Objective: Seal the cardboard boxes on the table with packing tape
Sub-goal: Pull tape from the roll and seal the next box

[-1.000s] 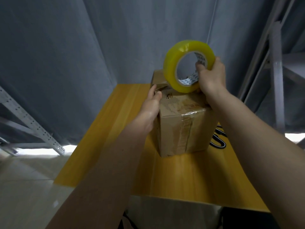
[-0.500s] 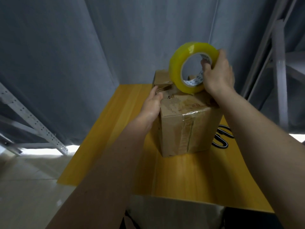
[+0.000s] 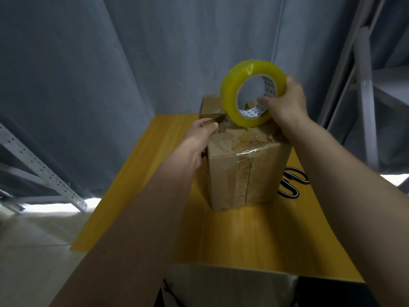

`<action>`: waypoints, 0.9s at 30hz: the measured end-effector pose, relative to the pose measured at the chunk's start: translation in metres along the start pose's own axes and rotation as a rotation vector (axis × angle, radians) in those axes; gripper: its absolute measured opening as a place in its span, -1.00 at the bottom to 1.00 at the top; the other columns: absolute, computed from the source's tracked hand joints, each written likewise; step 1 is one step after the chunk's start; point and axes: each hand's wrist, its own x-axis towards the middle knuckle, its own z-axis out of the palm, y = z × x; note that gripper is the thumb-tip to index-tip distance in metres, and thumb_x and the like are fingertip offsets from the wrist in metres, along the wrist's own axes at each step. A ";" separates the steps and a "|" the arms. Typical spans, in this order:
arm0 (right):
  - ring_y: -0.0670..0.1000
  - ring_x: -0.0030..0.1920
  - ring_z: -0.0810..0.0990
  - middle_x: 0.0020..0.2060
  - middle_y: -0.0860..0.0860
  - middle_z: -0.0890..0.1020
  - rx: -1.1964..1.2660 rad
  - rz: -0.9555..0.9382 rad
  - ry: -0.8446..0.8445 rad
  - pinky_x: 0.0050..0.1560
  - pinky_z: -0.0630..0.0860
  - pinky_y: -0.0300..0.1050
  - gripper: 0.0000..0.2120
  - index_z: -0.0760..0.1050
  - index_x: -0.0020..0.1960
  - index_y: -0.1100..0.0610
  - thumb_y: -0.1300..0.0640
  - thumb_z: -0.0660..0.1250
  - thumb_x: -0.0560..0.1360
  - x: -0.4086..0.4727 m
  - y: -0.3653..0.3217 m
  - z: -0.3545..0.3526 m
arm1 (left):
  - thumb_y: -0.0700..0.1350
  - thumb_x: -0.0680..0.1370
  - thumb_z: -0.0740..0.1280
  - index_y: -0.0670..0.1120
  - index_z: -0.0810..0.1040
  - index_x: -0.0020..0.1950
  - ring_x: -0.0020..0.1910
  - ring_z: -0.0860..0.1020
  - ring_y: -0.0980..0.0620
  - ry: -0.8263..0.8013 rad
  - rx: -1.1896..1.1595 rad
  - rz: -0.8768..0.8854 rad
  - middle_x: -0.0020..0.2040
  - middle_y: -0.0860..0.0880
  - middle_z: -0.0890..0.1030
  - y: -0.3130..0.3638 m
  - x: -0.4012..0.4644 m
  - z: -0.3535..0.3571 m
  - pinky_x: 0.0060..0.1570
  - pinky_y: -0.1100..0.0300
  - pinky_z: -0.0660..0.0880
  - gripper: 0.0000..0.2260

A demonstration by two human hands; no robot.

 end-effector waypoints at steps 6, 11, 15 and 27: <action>0.09 0.12 0.57 0.11 0.04 0.59 0.064 0.039 -0.045 0.18 0.54 0.11 -0.59 0.46 0.24 0.07 0.13 0.47 0.43 -0.002 0.001 -0.003 | -0.11 0.49 0.45 -0.06 0.47 0.32 0.08 0.62 -0.05 0.008 0.171 0.024 0.12 -0.10 0.63 0.007 -0.002 -0.002 0.20 -0.06 0.51 -0.59; 0.10 0.11 0.58 0.03 0.01 0.59 0.043 0.030 -0.067 0.16 0.54 0.09 -0.66 0.49 0.20 0.07 0.09 0.45 0.45 -0.003 -0.001 -0.002 | -0.07 0.50 0.44 -0.11 0.43 0.35 0.26 0.49 -0.10 0.111 0.542 0.152 0.27 -0.11 0.52 0.016 -0.002 0.008 0.26 0.02 0.45 -0.55; 0.13 0.05 0.61 -0.05 0.03 0.61 0.040 0.053 -0.094 0.13 0.55 0.15 -0.81 0.49 0.00 0.00 0.06 0.45 0.44 -0.004 0.000 -0.002 | -0.06 0.57 0.33 -0.10 0.38 0.37 0.34 0.34 -0.10 0.405 0.995 0.525 0.32 -0.09 0.40 0.011 -0.032 0.020 0.27 0.08 0.31 -0.60; 0.09 -0.01 0.63 -0.16 0.00 0.60 0.118 0.091 -0.075 0.08 0.58 0.05 -0.87 0.49 -0.13 0.01 0.11 0.44 0.42 -0.003 0.004 -0.001 | 0.60 0.32 -0.20 -0.19 0.01 0.58 0.57 -0.05 -0.13 -0.040 1.649 0.365 0.59 -0.17 0.02 0.005 -0.053 0.033 0.53 -0.04 -0.12 0.09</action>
